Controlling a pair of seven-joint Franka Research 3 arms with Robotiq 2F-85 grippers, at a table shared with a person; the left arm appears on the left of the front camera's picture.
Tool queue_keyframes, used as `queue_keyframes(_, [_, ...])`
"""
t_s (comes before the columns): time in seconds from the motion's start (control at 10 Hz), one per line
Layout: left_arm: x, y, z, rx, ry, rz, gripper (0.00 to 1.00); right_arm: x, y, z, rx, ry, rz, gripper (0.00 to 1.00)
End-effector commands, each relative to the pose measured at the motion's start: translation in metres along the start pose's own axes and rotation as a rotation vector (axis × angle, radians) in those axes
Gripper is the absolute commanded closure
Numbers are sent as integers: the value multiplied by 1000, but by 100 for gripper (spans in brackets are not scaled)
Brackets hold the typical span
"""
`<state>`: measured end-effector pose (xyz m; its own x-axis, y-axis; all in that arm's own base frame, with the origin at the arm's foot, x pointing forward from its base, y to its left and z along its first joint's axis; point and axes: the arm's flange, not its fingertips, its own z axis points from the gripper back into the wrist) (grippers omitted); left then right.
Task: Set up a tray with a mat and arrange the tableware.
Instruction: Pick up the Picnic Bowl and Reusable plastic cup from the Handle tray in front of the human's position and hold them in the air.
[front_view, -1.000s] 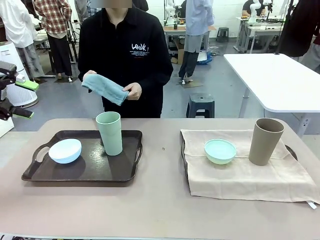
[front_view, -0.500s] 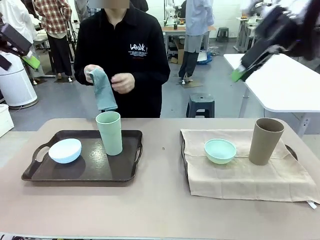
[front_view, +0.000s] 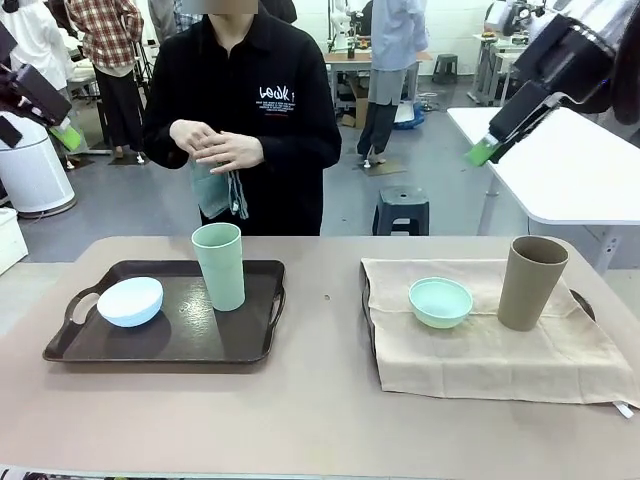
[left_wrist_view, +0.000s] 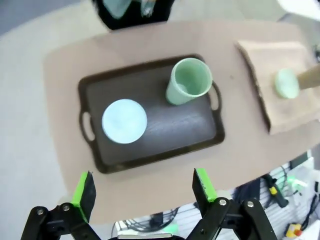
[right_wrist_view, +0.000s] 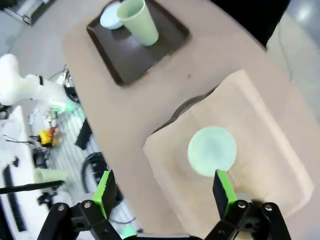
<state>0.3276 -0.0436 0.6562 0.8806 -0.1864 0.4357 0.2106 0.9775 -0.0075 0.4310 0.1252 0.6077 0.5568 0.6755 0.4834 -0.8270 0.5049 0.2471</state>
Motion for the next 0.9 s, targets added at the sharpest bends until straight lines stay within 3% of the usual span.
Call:
queue_keyframes(0.0, [33,-12,-22,53,117,81,0,49,-18,-72,-33,-80,256,0])
queue_keyframes(0.2, [44,-9,-54,34,259,143,0,85,-32,-145,164,-63,393,0])
queue_keyframes(0.3, [41,-5,-82,-72,391,124,0,92,-37,-177,351,-82,469,0])
queue_keyframes(0.4, [31,-3,-96,-201,398,78,0,87,-42,-183,391,-87,387,0])
queue_keyframes(0.5, [33,-9,-79,19,275,111,0,81,-10,-174,151,-79,404,0])
queue_keyframes(0.7, [33,-9,-79,19,275,111,0,81,-10,-174,151,-79,404,0])
queue_keyframes(0.8, [33,-7,-96,-55,334,95,0,89,-24,-197,246,-108,430,0])
